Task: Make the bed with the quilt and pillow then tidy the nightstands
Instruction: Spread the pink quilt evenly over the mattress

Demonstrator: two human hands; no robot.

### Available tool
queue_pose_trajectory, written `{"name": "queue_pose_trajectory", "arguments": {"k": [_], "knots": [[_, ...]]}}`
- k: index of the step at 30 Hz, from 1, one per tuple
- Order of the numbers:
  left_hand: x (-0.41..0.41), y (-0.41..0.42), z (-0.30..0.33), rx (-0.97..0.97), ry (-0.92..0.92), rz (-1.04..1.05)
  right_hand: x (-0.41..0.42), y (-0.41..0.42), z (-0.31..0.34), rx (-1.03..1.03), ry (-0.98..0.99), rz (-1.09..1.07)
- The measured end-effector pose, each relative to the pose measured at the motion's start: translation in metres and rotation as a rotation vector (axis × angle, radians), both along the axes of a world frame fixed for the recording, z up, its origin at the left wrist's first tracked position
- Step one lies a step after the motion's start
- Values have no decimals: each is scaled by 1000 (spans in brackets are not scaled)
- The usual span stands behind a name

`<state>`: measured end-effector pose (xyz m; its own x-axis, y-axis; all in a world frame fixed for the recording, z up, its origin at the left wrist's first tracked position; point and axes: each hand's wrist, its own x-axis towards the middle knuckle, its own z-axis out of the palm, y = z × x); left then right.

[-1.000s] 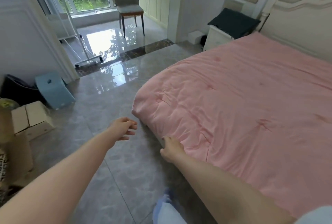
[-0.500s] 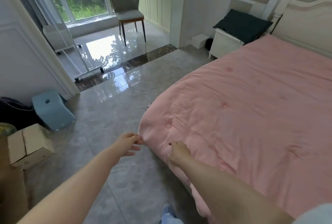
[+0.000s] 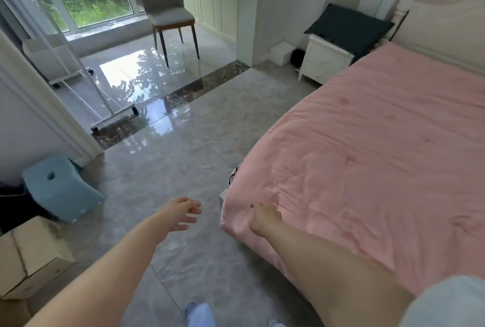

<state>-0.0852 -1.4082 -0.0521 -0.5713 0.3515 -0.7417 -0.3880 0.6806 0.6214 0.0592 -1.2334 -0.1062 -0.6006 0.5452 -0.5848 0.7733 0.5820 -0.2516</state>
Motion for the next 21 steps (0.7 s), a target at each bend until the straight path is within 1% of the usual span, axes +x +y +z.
{"name": "queue_pose_trajectory", "arguments": {"k": [4, 9, 13, 17, 21], "knots": [[-59, -8, 5, 21, -23, -66, -51, -15, 6, 0, -5, -60], [-121, 7, 13, -7, 29, -125, -95, -16, 10, 13, 3, -109], [-160, 38, 6, 3, 15, -179, -115, 6, 3, -7, -20, -204], [-194, 82, -3, -3, 9, -271, -141, 40, -10, -5, -35, -299], [-236, 136, -16, -25, 4, -400, -178, 82, -38, -31, -51, -450]]}}
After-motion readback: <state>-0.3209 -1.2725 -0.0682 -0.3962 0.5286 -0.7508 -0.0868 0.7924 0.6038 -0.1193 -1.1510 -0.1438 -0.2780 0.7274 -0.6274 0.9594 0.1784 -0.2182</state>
